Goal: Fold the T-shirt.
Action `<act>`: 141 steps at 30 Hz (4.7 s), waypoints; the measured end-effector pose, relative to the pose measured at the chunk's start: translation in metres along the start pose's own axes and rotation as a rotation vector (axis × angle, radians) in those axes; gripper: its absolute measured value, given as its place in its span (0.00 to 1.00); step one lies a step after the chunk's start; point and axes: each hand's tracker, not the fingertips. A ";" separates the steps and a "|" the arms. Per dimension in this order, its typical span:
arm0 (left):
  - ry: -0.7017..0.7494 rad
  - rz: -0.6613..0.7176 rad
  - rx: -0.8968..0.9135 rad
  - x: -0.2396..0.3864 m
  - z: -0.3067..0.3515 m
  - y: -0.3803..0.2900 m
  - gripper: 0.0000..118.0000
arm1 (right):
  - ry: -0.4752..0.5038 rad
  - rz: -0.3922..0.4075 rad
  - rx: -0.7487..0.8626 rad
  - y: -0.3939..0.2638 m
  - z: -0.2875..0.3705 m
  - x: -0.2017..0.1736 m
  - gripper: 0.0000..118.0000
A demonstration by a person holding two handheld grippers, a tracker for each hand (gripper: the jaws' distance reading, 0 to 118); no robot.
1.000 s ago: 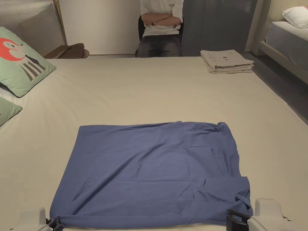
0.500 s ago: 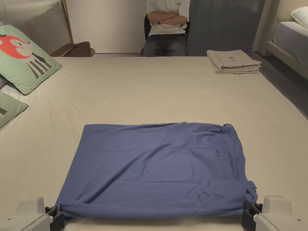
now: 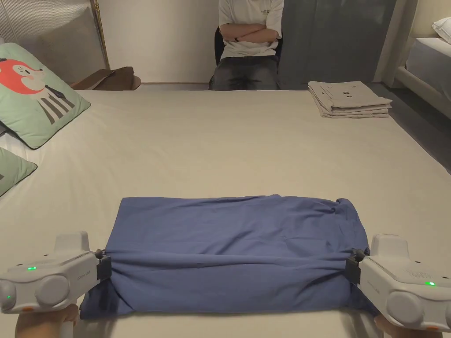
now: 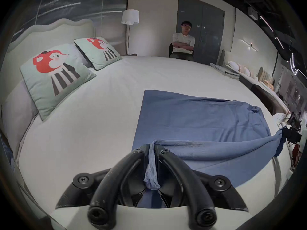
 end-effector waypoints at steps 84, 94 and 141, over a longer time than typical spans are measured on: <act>0.033 0.036 -0.151 0.005 -0.011 -0.053 0.29 | -0.037 0.106 0.439 0.018 0.102 -0.031 0.00; -0.010 0.038 -0.099 0.020 0.021 -0.046 0.02 | -0.058 -0.012 -0.007 -0.018 0.029 0.017 0.61; -0.051 0.134 -0.040 -0.013 0.121 -0.098 0.93 | -0.014 -0.067 0.003 -0.085 0.122 0.024 0.87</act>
